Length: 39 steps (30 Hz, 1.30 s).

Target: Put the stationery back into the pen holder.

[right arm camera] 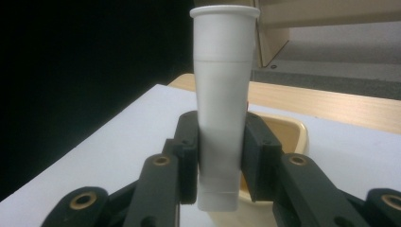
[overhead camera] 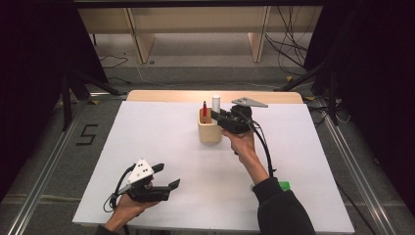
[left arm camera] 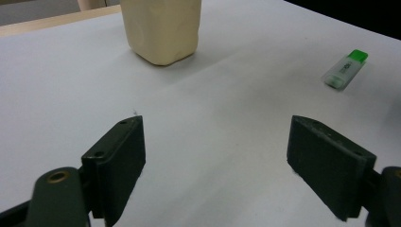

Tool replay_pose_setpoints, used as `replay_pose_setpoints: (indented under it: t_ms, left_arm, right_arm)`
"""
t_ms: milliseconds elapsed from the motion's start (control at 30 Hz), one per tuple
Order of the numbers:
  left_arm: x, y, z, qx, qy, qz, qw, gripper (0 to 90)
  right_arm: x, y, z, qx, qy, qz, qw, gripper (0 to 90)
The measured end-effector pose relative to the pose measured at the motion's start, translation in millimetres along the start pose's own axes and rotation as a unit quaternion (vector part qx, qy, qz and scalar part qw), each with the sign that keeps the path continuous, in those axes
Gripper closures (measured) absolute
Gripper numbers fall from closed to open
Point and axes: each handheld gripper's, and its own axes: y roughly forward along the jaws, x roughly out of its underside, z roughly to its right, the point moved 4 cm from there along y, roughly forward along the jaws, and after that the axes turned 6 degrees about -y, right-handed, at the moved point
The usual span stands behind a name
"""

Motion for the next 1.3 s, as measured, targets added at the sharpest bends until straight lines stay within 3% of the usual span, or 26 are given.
replay_pose_setpoints:
  t_ms: [367,667,967,1300]
  left_arm:
    - [0.2,-0.1,-0.8,-0.002,-0.001,0.001,1.0000,19.8]
    - [0.2,-0.4,-2.2,-0.003,-0.003,0.003,1.0000,19.6]
    - [-0.3,-1.1,-4.6,0.003,-0.019,0.008,0.9998,19.6]
    - [1.2,0.4,-5.3,0.000,-0.016,0.003,0.9999,19.6]
  right_arm:
    - [-7.5,16.5,0.6,0.015,-0.002,-0.006,0.9999,70.5]
    - [-3.0,26.5,3.2,0.028,-0.002,-0.016,0.9995,70.5]
    - [2.8,33.1,8.9,0.041,0.006,-0.028,0.9987,70.5]
    - [6.6,39.0,11.1,0.048,0.013,-0.034,0.9982,70.4]
